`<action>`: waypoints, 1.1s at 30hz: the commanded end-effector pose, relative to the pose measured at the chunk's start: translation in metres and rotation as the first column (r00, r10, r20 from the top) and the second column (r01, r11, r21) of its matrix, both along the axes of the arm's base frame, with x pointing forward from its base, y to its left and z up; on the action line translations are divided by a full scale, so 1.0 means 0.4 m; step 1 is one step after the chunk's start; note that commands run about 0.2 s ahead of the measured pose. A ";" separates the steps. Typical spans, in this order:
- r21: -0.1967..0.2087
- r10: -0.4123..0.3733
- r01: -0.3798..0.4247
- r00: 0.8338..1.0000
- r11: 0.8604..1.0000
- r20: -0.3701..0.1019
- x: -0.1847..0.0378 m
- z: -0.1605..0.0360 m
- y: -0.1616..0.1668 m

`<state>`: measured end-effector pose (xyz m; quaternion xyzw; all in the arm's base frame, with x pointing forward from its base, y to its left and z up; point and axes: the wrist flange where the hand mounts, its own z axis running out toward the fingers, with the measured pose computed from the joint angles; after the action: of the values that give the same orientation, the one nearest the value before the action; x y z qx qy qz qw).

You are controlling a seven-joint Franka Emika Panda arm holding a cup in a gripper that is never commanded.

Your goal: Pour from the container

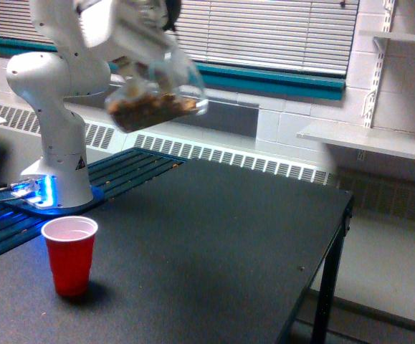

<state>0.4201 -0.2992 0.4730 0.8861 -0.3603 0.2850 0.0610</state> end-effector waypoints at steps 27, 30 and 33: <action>0.005 -0.019 0.020 0.983 1.000 -0.184 -0.508 -0.279 -0.034; 0.006 -0.017 0.019 0.979 1.000 -0.204 -0.534 -0.298 -0.027; -0.002 -0.012 0.012 0.975 1.000 -0.224 -0.553 -0.309 -0.024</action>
<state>0.2111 -0.3085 0.3505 0.9064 -0.3696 0.1836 0.0897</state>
